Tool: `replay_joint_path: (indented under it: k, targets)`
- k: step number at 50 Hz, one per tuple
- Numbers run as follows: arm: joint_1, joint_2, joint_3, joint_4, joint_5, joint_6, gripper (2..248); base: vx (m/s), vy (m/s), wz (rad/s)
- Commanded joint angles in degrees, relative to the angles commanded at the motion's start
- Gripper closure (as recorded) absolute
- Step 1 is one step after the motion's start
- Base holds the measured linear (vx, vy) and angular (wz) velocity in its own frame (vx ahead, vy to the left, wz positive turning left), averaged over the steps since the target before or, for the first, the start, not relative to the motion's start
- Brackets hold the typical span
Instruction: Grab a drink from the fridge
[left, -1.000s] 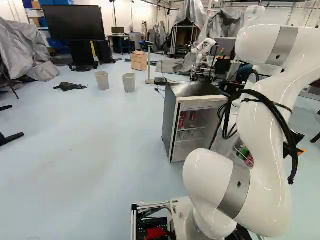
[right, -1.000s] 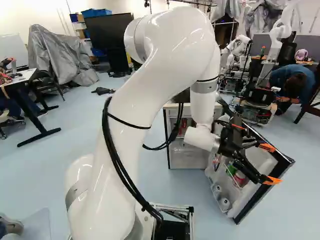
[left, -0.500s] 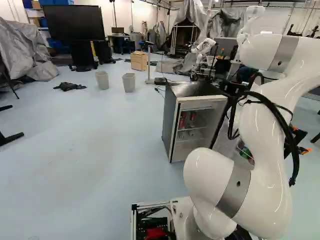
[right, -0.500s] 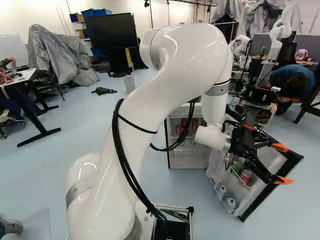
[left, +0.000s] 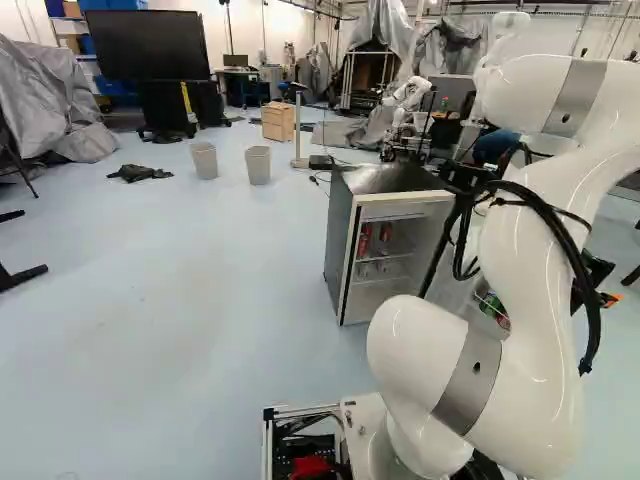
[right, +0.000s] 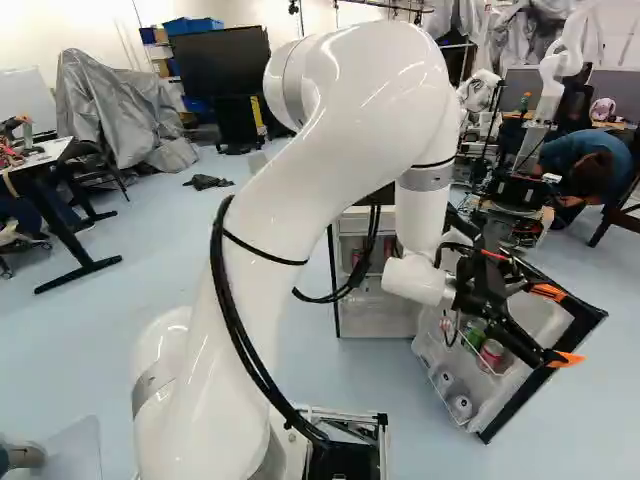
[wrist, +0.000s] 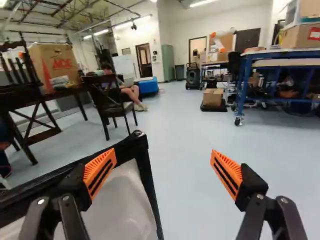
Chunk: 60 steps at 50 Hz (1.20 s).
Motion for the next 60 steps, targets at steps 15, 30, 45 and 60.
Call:
replay_joint_path:
  k: [15,30,45,60]
  targets:
    - [0.2,3.6,5.8,-8.9,0.0,0.0,3,0.0,0.0,0.0]
    - [0.8,7.4,11.5,-18.0,0.0,0.0,3,0.0,0.0,0.0]
    - [1.9,11.1,17.0,-27.0,0.0,0.0,3,0.0,0.0,0.0]
    - [3.2,14.8,22.1,-36.1,0.0,0.0,3,0.0,0.0,0.0]
